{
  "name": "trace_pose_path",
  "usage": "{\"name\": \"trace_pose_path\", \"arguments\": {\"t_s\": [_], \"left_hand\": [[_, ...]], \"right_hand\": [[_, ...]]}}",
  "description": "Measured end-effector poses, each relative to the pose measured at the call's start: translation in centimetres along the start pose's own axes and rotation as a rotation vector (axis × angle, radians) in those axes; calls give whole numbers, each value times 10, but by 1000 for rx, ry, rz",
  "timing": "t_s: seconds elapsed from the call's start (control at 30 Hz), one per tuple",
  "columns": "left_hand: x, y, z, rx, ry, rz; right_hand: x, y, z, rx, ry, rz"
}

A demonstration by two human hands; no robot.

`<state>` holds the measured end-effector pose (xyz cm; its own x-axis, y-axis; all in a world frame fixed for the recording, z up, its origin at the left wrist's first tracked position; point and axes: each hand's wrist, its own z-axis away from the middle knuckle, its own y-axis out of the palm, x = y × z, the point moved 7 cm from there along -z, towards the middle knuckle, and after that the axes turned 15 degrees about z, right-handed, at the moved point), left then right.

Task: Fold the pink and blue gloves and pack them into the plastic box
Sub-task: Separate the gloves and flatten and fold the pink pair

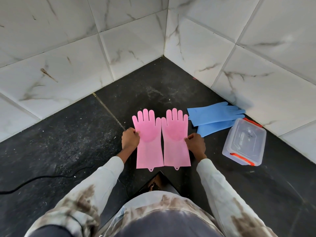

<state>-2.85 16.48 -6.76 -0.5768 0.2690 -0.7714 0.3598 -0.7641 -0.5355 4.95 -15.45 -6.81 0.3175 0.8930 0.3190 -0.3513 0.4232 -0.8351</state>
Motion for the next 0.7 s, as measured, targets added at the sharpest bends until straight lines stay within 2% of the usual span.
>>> {"name": "trace_pose_path", "arguments": {"t_s": [0.13,0.23,0.33,0.5,0.7], "left_hand": [[-4,-8,4,-63,26,-112],[-9,-12,7,-126,68,-97],[-8,-11,6,-89,87,-67],[-5,-16,3,-53,101,-32],[-5,-17,4,-63,98,61]], "right_hand": [[-1,0,1,-5,3,13],[2,-1,2,-27,10,-23],[3,1,2,-32,26,-124],[1,3,-1,-49,0,-150],[-2,5,-3,5,36,-247]]}}
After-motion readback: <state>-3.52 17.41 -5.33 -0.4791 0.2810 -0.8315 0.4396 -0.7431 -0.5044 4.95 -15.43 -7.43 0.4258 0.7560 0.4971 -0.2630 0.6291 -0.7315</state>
